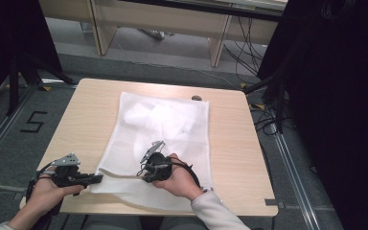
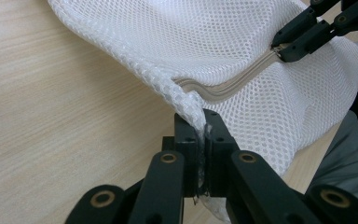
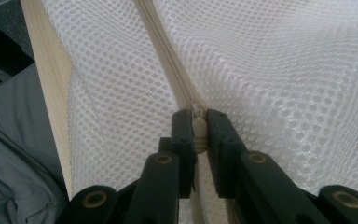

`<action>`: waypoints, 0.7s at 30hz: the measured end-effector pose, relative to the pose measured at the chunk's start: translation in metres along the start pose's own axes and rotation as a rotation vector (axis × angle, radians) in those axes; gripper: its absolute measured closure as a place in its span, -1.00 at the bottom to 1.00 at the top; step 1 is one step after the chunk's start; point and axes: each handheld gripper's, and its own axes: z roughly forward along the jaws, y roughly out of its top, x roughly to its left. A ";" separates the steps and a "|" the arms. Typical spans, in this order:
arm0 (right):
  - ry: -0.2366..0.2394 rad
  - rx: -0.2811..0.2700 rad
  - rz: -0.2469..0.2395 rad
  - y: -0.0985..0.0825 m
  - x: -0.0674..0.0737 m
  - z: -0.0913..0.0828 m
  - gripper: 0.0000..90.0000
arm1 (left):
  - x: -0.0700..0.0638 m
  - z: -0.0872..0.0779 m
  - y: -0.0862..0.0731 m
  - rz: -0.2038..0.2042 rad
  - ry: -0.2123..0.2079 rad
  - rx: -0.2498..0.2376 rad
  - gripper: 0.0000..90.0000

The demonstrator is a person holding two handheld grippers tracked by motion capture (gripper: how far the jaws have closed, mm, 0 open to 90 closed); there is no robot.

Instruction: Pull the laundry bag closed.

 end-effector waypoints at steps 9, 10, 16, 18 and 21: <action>-0.003 0.002 0.007 -0.003 -0.001 -0.003 0.83 | 0.000 0.000 0.000 -0.001 0.000 0.001 0.90; 0.004 -0.001 0.007 -0.004 -0.002 -0.004 0.83 | 0.000 0.000 0.000 0.000 0.001 0.001 0.90; -0.002 0.007 0.009 -0.006 -0.003 -0.006 0.83 | 0.000 0.000 0.000 0.000 0.008 0.000 0.90; -0.005 0.001 0.018 -0.008 -0.004 -0.007 0.83 | 0.000 0.000 0.000 0.002 0.001 0.006 0.90; -0.013 0.003 0.015 -0.008 -0.004 -0.007 0.83 | 0.000 0.000 0.000 -0.001 0.002 0.000 0.90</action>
